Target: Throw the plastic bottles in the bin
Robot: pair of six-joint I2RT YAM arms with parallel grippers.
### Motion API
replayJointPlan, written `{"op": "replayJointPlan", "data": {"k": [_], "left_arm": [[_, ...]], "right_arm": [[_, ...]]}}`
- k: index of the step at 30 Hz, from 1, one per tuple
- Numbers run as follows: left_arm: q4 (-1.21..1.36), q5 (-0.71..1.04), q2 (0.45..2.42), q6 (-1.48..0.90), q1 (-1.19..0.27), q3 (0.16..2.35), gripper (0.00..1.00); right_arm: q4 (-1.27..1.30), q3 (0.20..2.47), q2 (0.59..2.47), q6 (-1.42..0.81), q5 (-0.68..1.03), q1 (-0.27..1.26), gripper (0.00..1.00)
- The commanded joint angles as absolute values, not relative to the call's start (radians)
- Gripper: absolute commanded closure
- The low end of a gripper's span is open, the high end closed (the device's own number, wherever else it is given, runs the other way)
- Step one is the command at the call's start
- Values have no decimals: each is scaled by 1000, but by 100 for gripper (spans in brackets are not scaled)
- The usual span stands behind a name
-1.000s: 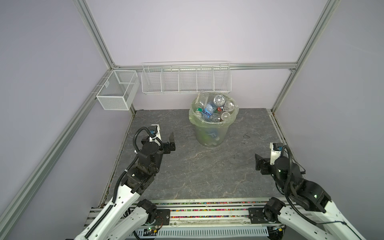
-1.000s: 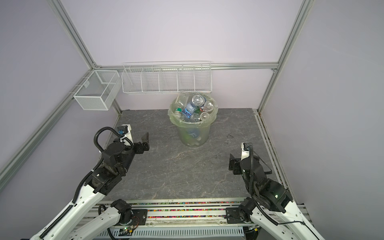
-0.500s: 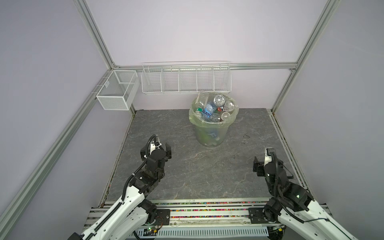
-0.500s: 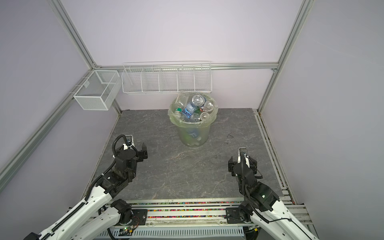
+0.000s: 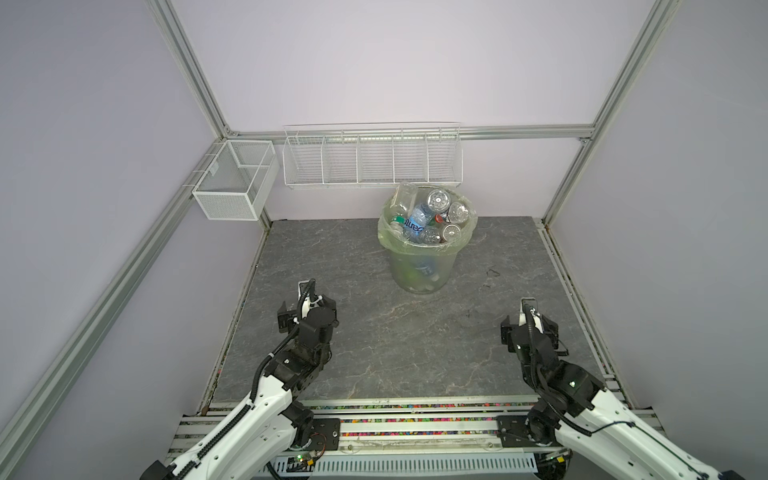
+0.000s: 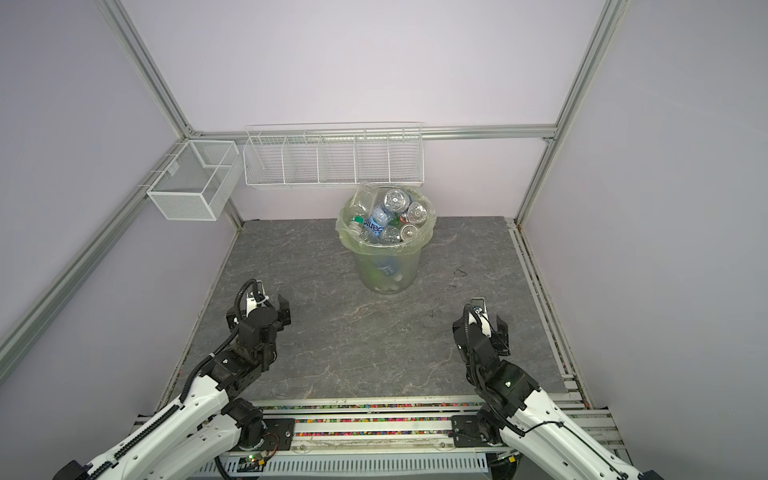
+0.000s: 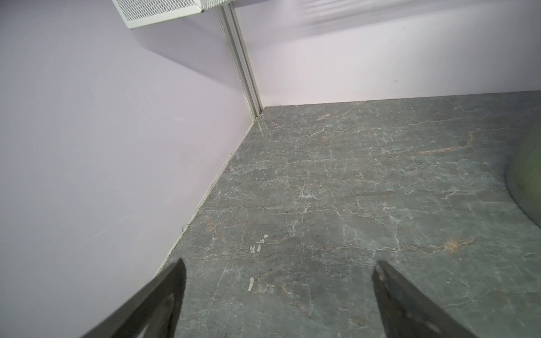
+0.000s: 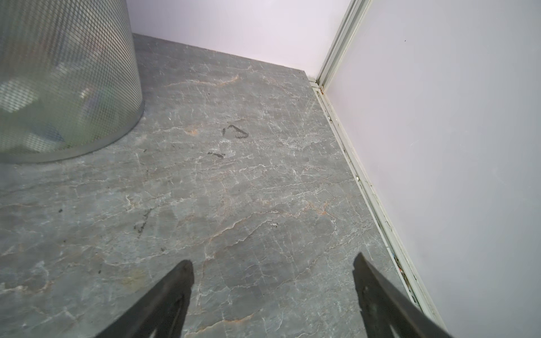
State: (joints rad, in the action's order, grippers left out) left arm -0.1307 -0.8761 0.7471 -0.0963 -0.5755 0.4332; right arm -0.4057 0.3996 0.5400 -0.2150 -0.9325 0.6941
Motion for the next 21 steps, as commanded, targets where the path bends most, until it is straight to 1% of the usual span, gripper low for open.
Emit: {"op": "replayJointPlan", "data": {"k": [1, 9, 15, 21], "left_arm": [[-92, -920, 737, -117, -577, 392, 2], [-61, -927, 736, -149, -577, 322, 2], [-28, -928, 738, -159, -577, 285, 2], [-24, -930, 735, -160, -577, 277, 1]], "right_arm": [[-341, 381, 540, -186, -985, 683, 12], [-286, 317, 548, -178, -1018, 669, 11], [-205, 239, 552, -214, -1081, 668, 12], [-183, 229, 542, -187, -1034, 652, 12]]}}
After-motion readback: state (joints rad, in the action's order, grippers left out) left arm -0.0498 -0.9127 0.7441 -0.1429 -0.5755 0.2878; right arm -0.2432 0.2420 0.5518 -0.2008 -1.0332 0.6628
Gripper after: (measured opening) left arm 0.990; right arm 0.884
